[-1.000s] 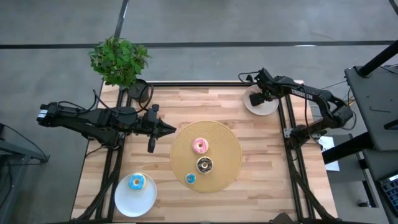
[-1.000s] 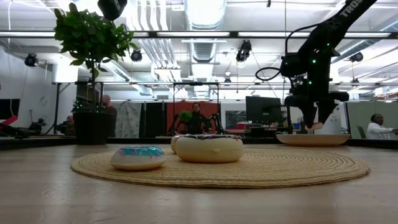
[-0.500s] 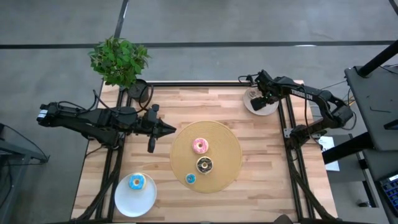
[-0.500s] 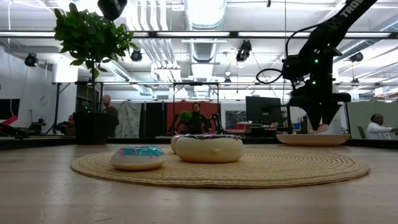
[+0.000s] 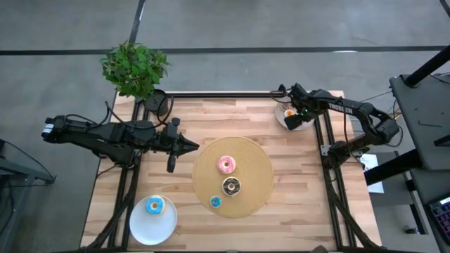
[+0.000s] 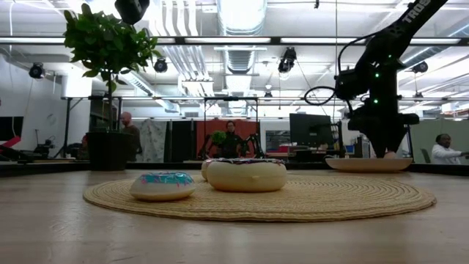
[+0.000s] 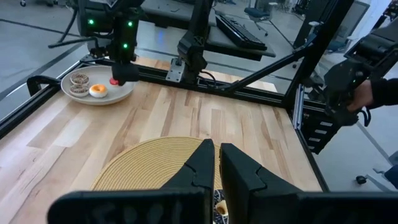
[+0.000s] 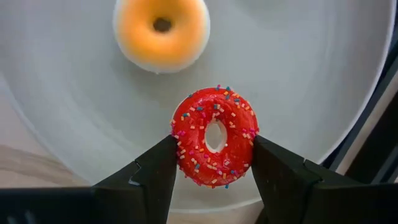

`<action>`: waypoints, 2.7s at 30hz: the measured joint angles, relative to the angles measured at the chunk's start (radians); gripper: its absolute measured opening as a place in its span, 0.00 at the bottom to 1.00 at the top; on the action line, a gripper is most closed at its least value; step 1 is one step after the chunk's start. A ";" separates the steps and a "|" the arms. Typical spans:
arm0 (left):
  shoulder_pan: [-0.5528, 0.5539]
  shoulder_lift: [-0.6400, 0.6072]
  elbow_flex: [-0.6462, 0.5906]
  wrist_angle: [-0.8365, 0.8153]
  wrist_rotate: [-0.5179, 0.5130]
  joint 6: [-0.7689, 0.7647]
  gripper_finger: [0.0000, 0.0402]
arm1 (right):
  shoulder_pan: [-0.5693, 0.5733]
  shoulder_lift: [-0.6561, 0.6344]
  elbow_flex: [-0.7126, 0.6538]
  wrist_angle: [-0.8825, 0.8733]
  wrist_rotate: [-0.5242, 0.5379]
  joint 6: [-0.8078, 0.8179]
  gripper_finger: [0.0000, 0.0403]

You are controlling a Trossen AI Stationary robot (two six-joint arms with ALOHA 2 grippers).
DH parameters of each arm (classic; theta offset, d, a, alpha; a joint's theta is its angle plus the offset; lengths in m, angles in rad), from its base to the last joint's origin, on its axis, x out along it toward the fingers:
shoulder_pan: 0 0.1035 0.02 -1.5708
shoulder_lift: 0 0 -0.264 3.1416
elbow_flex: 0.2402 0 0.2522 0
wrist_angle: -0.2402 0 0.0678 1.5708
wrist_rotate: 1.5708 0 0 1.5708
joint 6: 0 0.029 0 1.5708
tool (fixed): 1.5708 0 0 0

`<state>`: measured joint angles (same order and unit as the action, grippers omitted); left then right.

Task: Pick & Place donuts
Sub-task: Put the small red donut on the gray plate, then put the large pink donut on the white plate

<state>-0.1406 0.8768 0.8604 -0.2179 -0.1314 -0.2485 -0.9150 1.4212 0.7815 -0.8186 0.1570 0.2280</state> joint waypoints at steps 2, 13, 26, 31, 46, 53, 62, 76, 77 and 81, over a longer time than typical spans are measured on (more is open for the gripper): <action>0.000 0.000 0.000 0.000 0.000 0.000 0.00 | 0.001 0.000 -0.013 0.004 0.000 0.002 0.46; 0.000 0.000 0.000 0.000 0.000 0.000 0.00 | 0.008 0.000 -0.035 0.023 0.003 0.000 0.47; 0.001 0.000 0.000 0.000 0.000 -0.013 0.00 | 0.008 0.000 -0.055 0.048 0.002 0.003 0.48; 0.001 0.000 0.000 0.000 0.000 -0.013 0.00 | 0.008 0.000 -0.055 0.048 0.002 0.004 0.55; 0.001 0.000 0.000 0.000 0.000 -0.013 0.00 | 0.007 -0.002 -0.037 0.041 -0.016 0.012 0.72; 0.000 0.000 0.000 0.000 0.000 -0.013 0.00 | 0.009 -0.050 0.031 0.040 -0.100 0.017 0.72; 0.000 0.000 0.000 0.000 0.000 -0.013 0.00 | 0.049 -0.195 0.102 0.044 -0.242 0.034 0.69; 0.001 0.000 0.000 0.000 0.000 -0.013 0.00 | 0.314 -0.435 0.109 0.090 -0.298 0.135 0.68; 0.001 0.000 0.000 0.000 0.000 -0.013 0.00 | 0.340 -0.443 0.108 0.105 -0.298 0.144 0.68; 0.001 0.000 0.000 0.000 0.000 -0.013 0.00 | 0.439 -0.448 0.108 0.173 -0.298 0.166 0.66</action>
<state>-0.1398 0.8764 0.8608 -0.2176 -0.1314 -0.2619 -0.4757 0.9734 0.8894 -0.6452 -0.1406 0.3935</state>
